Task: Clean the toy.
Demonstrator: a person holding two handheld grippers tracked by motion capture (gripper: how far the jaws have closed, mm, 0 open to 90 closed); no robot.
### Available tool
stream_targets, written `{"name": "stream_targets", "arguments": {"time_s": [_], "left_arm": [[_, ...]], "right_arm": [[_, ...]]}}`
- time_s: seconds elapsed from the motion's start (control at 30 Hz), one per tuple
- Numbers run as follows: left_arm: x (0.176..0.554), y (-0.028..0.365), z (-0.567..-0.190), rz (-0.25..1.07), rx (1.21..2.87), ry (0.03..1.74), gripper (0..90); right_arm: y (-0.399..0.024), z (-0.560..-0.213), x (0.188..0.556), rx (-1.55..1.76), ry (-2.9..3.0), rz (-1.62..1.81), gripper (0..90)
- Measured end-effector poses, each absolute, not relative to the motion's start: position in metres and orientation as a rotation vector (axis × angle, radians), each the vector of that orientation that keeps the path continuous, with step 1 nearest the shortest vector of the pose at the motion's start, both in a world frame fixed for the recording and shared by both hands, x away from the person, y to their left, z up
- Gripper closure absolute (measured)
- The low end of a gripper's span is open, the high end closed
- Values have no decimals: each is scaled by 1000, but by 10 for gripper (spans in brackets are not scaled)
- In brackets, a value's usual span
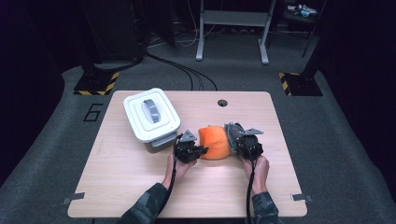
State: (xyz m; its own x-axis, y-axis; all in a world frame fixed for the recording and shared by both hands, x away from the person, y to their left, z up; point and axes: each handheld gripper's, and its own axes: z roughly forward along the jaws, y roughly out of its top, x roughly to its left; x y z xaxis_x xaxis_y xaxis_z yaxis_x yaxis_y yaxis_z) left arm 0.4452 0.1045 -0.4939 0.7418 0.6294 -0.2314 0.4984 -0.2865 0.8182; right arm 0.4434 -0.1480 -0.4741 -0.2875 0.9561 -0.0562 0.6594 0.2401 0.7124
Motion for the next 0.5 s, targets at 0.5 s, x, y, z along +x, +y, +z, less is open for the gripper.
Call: {"name": "stream_targets", "arguments": {"time_s": [0.5], "left_arm": [[449, 109, -496, 175, 1960, 855, 831]], "right_arm": [[-107, -453, 429, 1298, 2113, 902, 750]]}}
